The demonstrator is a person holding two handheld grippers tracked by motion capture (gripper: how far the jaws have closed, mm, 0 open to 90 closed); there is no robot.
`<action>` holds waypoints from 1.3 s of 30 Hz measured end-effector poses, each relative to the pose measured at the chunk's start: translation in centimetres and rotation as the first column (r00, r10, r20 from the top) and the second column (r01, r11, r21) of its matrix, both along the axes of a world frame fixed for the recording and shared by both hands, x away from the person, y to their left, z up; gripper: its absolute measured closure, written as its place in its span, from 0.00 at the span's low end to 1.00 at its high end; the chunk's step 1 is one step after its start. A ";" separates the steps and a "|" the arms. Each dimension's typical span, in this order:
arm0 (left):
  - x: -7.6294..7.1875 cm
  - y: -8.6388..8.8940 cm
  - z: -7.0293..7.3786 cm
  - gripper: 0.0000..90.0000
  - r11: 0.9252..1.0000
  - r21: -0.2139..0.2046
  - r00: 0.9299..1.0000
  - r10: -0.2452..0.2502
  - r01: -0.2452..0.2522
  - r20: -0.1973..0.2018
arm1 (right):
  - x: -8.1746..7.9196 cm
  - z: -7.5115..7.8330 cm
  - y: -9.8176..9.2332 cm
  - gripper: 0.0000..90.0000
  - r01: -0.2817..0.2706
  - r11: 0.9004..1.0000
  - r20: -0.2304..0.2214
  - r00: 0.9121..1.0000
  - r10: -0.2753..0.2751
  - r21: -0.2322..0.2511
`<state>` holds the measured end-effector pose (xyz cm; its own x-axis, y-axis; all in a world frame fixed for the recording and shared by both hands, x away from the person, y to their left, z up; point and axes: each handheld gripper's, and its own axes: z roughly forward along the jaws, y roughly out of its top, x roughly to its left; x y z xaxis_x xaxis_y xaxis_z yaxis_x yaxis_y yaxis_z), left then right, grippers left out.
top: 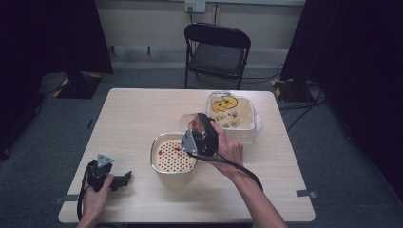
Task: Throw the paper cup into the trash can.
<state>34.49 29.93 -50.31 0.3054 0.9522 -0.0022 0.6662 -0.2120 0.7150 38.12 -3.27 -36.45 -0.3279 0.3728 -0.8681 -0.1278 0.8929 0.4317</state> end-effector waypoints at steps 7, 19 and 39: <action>0.0 0.0 0.0 0.00 1.000 0.001 1.000 0.000 0.000 0.000 | 0.1 -1.0 1.0 0.54 0.017 0.987 0.061 0.998 -0.007 -0.160; 0.0 0.0 0.0 0.00 1.000 0.000 1.000 -0.002 0.002 -0.001 | -0.4 -1.3 1.7 0.55 0.063 0.913 0.199 0.980 0.020 -0.404; 0.0 0.0 0.0 0.00 1.000 0.000 1.000 -0.003 0.003 0.000 | -1.8 -1.6 2.7 0.56 0.131 0.791 0.369 0.921 0.127 -0.598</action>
<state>34.49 29.95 -50.30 0.3083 0.9513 -0.0021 0.6659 -0.2142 0.7146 36.32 -0.58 -38.04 0.0665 -0.2662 -0.9616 -0.1601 0.9484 -0.2736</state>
